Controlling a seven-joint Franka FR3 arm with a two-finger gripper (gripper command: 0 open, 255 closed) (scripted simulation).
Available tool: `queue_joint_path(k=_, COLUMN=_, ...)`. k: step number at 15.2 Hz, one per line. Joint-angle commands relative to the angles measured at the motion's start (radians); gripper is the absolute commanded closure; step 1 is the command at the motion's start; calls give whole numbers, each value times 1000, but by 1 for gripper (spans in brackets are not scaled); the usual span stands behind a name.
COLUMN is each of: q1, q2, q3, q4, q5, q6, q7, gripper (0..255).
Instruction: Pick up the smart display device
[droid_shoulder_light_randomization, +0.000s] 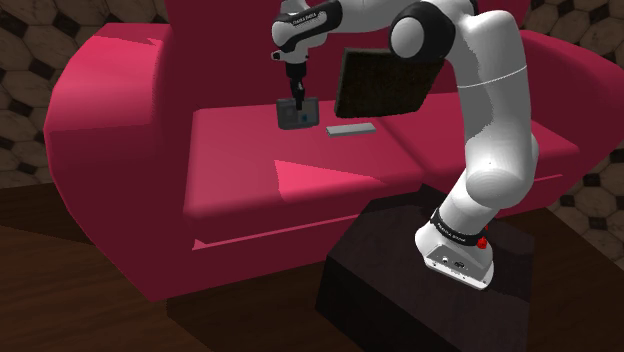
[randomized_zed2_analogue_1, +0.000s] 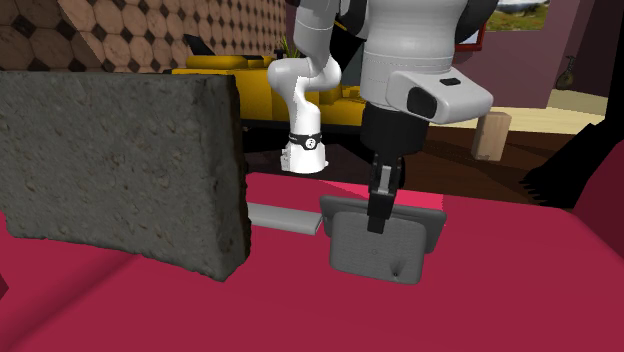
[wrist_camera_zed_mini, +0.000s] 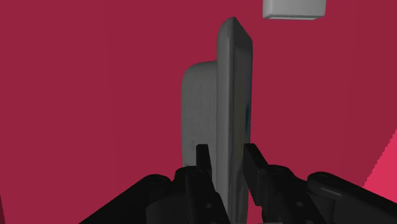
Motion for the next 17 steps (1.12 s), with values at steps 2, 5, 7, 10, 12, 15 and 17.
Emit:
queue_joint_path(k=2, q1=0, q2=-10, q3=-1, q4=9, q5=-2, q6=-20, q7=1, gripper=255)
queue_joint_path(k=5, q1=0, q2=-21, q3=-2, q4=31, q5=-4, q6=-54, q7=3, gripper=255)
queue_joint_path(k=7, q1=0, q2=-28, q3=-3, q4=48, q5=-5, q6=-77, q7=3, gripper=255)
queue_joint_path(k=10, q1=-1, q2=-37, q3=-4, q4=75, q5=-7, q6=-112, q7=5, gripper=255)
queue_joint_path(k=12, q1=-2, q2=-41, q3=-5, q4=94, q5=-8, q6=-136, q7=6, gripper=255)
queue_joint_path(k=15, q1=-3, q2=-46, q3=-6, q4=127, q5=-9, q6=-174, q7=7, gripper=255)
queue_joint_path(k=17, q1=-3, q2=-47, q3=-6, q4=129, q5=-9, q6=-176, q7=7, gripper=255)
